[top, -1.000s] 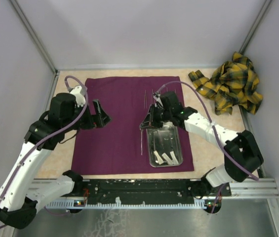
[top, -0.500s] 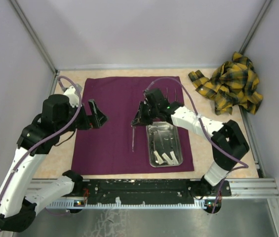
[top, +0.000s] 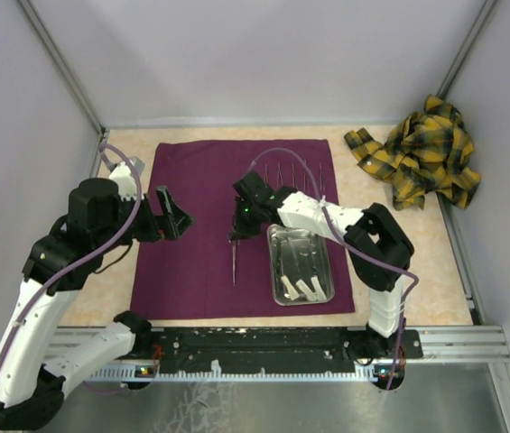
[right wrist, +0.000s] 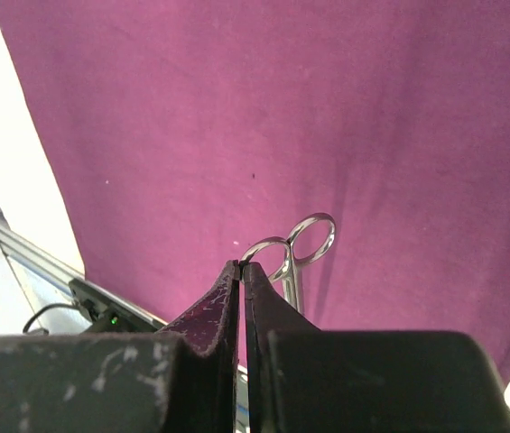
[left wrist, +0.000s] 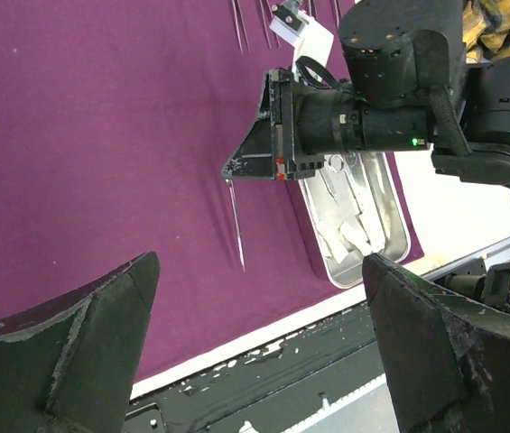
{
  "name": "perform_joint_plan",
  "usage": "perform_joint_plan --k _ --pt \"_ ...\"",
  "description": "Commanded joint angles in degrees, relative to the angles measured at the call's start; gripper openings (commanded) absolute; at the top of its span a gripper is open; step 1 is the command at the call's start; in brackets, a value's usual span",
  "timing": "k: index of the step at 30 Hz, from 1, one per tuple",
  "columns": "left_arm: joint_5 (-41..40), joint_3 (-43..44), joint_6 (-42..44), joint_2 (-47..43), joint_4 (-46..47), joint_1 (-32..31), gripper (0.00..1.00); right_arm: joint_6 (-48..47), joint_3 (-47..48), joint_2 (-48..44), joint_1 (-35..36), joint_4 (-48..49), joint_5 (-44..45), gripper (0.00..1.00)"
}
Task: Open and lay out the surgical kit
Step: Place the medical item in the surgical kit.
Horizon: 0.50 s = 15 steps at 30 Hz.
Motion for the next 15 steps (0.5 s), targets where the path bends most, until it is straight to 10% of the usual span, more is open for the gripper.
perform_joint_plan --k 1,15 --pt "-0.17 2.07 1.49 -0.92 -1.31 -0.14 1.00 1.64 5.23 2.26 1.69 -0.75 2.77 0.00" --pt "-0.33 1.69 2.75 -1.42 -1.08 -0.21 1.00 3.22 8.54 7.42 2.81 -3.59 5.56 0.00"
